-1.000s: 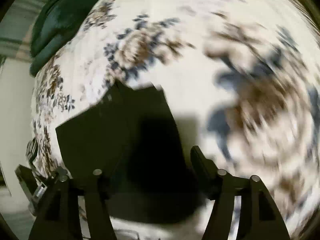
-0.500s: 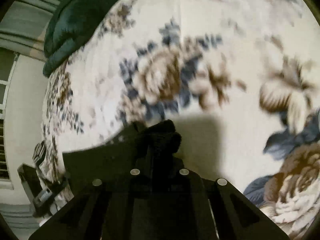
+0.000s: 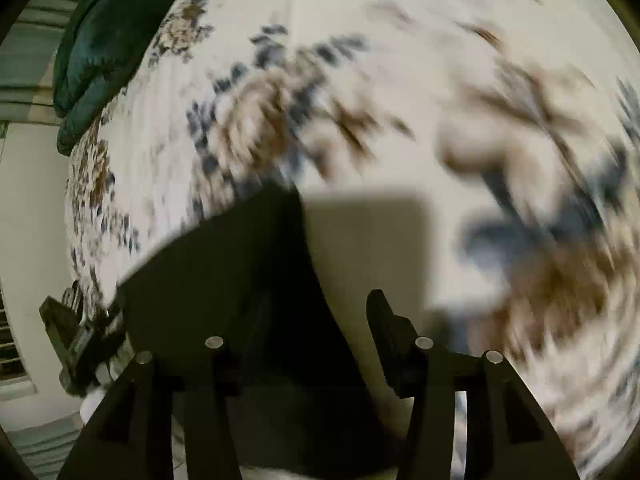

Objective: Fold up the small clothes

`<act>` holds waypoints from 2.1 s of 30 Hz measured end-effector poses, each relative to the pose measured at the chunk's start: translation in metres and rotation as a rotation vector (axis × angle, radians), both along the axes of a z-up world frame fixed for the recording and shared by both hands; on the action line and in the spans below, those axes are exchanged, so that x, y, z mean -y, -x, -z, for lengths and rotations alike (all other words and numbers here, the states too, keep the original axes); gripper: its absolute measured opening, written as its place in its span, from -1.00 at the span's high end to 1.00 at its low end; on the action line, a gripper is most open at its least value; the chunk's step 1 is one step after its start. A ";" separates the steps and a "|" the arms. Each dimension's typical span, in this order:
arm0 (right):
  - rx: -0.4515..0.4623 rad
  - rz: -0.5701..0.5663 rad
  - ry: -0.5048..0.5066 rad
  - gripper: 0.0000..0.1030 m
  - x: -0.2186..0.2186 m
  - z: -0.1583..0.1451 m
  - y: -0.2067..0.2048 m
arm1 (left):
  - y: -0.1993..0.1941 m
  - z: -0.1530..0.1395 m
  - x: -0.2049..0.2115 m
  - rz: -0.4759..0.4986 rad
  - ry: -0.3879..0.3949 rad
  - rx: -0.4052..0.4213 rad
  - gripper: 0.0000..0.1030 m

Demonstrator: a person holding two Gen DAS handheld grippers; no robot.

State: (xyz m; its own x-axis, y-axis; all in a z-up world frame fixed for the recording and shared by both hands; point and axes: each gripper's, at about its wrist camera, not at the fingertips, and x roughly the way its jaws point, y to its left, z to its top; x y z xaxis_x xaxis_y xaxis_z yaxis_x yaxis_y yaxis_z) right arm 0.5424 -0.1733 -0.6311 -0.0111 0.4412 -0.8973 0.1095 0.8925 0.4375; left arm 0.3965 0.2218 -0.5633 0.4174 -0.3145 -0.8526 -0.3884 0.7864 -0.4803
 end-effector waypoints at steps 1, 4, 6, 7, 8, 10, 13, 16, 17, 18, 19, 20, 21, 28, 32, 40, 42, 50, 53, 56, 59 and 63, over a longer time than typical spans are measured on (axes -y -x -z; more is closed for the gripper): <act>-0.023 0.010 -0.025 -0.03 0.008 -0.002 0.016 | 0.010 -0.006 0.001 0.000 -0.003 0.007 -0.21; -0.085 0.046 -0.040 -0.05 0.022 0.001 0.057 | 0.045 -0.018 0.007 -0.003 -0.039 -0.008 -0.21; -0.117 0.072 -0.056 -0.05 0.026 0.010 0.079 | 0.069 -0.020 0.015 -0.001 -0.059 -0.040 -0.21; -0.123 0.078 -0.071 -0.04 0.025 0.016 0.087 | 0.077 -0.020 0.018 -0.002 -0.060 -0.052 -0.21; -0.131 0.089 -0.075 0.07 0.024 0.023 0.096 | 0.086 -0.018 0.022 -0.003 -0.057 -0.068 -0.21; -0.100 0.117 -0.054 0.82 0.020 0.025 0.109 | 0.102 -0.012 0.030 -0.005 -0.054 -0.100 -0.21; -0.017 0.172 -0.014 0.86 0.024 0.002 0.129 | 0.115 -0.007 0.040 -0.006 -0.048 -0.131 -0.21; 0.013 0.194 0.003 0.88 0.030 -0.018 0.145 | 0.122 -0.005 0.046 0.001 -0.048 -0.141 -0.21; 0.009 0.180 0.023 0.90 0.030 -0.018 0.148 | 0.124 -0.004 0.047 -0.001 -0.043 -0.141 -0.21; -0.008 0.168 0.056 0.90 0.031 -0.012 0.150 | 0.124 -0.004 0.047 -0.004 -0.039 -0.139 -0.21; -0.042 0.168 0.058 0.89 0.034 0.001 0.151 | 0.124 -0.003 0.047 -0.008 -0.035 -0.137 -0.21; -0.088 0.153 0.040 0.88 0.035 0.016 0.150 | 0.123 -0.003 0.046 -0.011 -0.030 -0.135 -0.21; -0.112 0.129 0.028 0.85 0.034 0.026 0.147 | 0.122 -0.003 0.045 -0.013 -0.015 -0.126 -0.21; -0.049 0.063 -0.235 -0.46 0.060 0.029 0.102 | 0.099 0.007 0.026 0.006 0.129 0.010 -0.31; -0.119 -0.030 -0.437 -0.46 0.047 0.072 0.065 | 0.069 0.039 0.020 0.017 0.265 0.020 -0.31; -0.155 -0.214 -0.608 -0.48 -0.023 0.095 0.043 | 0.025 0.046 0.044 0.109 0.297 0.088 -0.33; -0.147 -0.233 -0.587 -0.17 -0.036 0.094 0.043 | 0.024 0.040 0.048 0.106 0.267 0.109 -0.25; -0.100 -0.109 -0.483 0.64 -0.033 0.073 0.058 | 0.012 -0.001 0.057 0.140 0.173 0.110 0.60; -0.068 -0.067 -0.466 0.66 -0.020 0.051 0.060 | -0.011 -0.018 0.064 0.192 0.169 0.114 0.61; -0.021 -0.009 -0.483 0.66 0.008 0.024 0.045 | -0.047 -0.034 0.075 0.241 0.163 0.134 0.61; 0.036 0.046 -0.476 0.67 0.027 -0.004 0.015 | -0.093 -0.050 0.092 0.291 0.163 0.167 0.61; 0.101 0.091 -0.440 0.67 0.055 -0.031 -0.039 | -0.166 -0.057 0.109 0.341 0.172 0.196 0.60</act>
